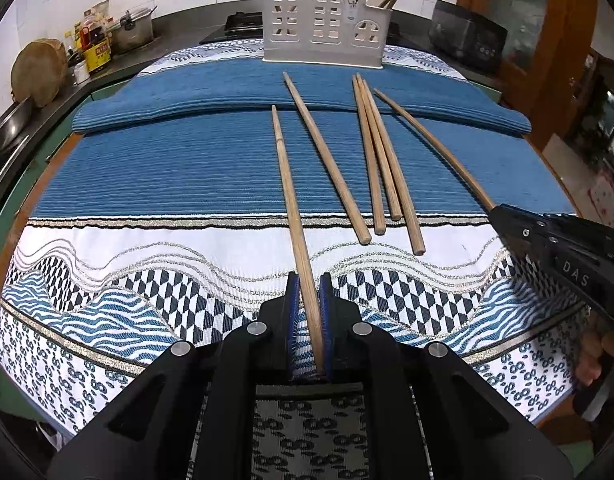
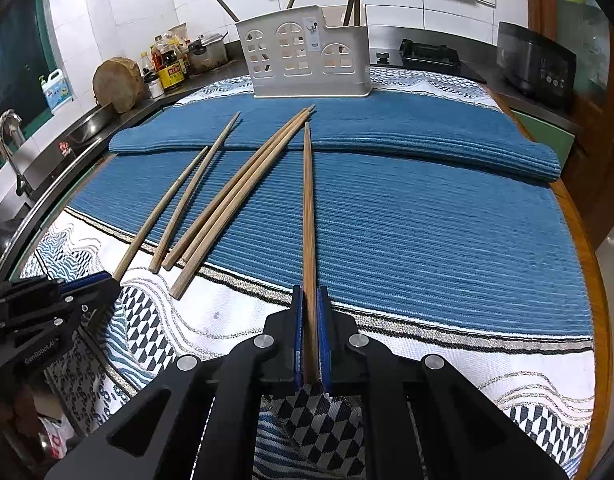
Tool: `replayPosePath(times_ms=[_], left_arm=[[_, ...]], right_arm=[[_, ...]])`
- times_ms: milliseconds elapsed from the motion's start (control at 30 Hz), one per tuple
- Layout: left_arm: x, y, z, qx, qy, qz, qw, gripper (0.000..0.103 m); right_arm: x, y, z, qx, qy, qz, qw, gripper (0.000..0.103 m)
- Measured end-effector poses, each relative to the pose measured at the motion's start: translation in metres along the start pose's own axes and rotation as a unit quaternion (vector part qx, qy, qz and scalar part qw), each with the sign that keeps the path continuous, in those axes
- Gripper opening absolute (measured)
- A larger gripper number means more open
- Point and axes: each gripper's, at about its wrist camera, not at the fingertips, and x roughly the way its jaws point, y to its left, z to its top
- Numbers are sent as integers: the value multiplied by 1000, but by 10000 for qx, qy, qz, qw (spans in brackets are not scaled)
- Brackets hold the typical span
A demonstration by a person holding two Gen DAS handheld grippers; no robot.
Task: Organize utensils
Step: 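Close right tool on one chopstick while left tool closes on another, then lift both held chopsticks and carry them above the white holder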
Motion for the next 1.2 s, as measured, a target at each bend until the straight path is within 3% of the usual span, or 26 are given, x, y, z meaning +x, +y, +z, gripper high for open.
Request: replayPosePath(times_ms=[233, 367, 667, 733, 933, 1033, 1200], left_arm=[[-3, 6, 2, 57, -7, -196, 9998, 9], [-14, 15, 7, 94, -203, -307, 9993, 8], [-44, 44, 36, 74, -1155, -558, 9917, 8], [-45, 48, 43, 51, -1279, -655, 9896, 0], [-44, 58, 69, 34, -1636, -932, 9821, 0], [-41, 64, 73, 63, -1582, -1014, 9822, 0], [-21, 66, 61, 76, -1086, -1142, 9875, 1]], right_arm=[[-7, 3, 0, 66, -95, -32, 9999, 7], [-25, 9, 5, 106, -341, -73, 9993, 7], [-74, 19, 40, 192, -1181, -232, 9925, 7], [-81, 24, 52, 194, -1341, -287, 9904, 7], [-84, 34, 81, 174, -1504, -319, 9880, 7], [-86, 40, 89, 69, -1537, -384, 9873, 7], [-83, 38, 90, 110, -1510, -399, 9877, 7]])
